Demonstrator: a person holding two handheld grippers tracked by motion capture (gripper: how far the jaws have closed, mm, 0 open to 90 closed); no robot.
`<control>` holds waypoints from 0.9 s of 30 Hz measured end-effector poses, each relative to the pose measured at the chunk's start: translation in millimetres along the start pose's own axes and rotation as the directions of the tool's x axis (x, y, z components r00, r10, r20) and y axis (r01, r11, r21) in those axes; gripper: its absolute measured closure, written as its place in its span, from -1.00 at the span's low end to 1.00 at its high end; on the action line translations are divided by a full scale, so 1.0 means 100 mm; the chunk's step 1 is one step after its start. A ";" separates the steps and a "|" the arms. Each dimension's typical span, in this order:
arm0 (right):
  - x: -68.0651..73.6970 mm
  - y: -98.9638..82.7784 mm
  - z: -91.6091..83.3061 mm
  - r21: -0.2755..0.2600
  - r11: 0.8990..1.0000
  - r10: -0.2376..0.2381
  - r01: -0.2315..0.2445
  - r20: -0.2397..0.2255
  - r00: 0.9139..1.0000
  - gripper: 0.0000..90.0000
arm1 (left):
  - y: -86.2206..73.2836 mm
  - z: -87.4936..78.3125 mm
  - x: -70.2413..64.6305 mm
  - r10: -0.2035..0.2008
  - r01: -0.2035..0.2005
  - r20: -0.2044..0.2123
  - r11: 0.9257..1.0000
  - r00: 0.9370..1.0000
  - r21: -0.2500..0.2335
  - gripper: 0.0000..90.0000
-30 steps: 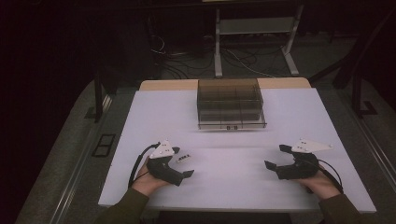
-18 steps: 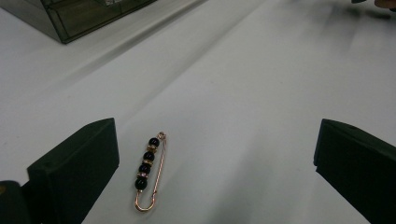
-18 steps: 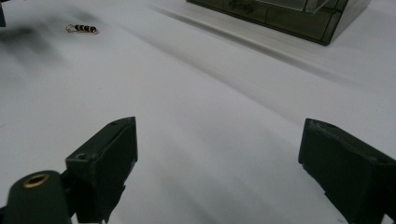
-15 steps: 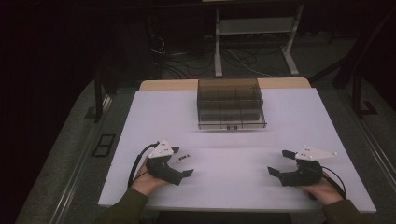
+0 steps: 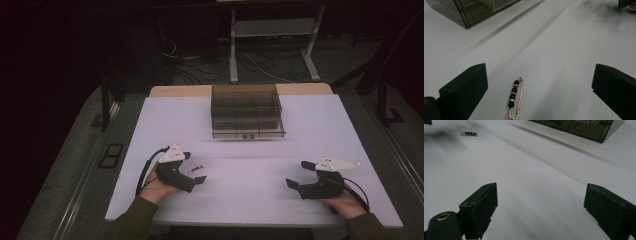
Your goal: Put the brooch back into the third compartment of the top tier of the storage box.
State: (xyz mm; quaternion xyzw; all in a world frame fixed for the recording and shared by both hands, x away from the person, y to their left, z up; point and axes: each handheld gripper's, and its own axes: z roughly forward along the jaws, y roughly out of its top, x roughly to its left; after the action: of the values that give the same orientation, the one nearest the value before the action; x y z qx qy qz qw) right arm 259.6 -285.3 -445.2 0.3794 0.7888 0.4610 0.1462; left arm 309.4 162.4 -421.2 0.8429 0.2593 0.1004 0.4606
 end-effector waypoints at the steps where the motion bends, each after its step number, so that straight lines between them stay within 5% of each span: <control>1: 0.00 0.00 0.00 0.001 1.000 -0.003 0.003 -0.001 1.000 -0.75 | 0.02 0.00 0.01 0.003 -0.003 0.003 1.000 1.000 0.001 -1.00; 27: 0.02 0.01 0.01 0.003 1.000 -0.014 0.014 0.007 1.000 -0.75 | 0.25 0.08 0.32 0.020 -0.020 -0.017 1.000 1.000 -0.011 -0.59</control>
State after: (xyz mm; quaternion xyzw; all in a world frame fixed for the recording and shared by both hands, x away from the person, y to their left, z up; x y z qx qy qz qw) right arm 259.6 -283.3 -444.7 0.3757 0.7915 0.4577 0.1514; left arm 348.5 162.4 -407.7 0.8420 0.2540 0.1135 0.4621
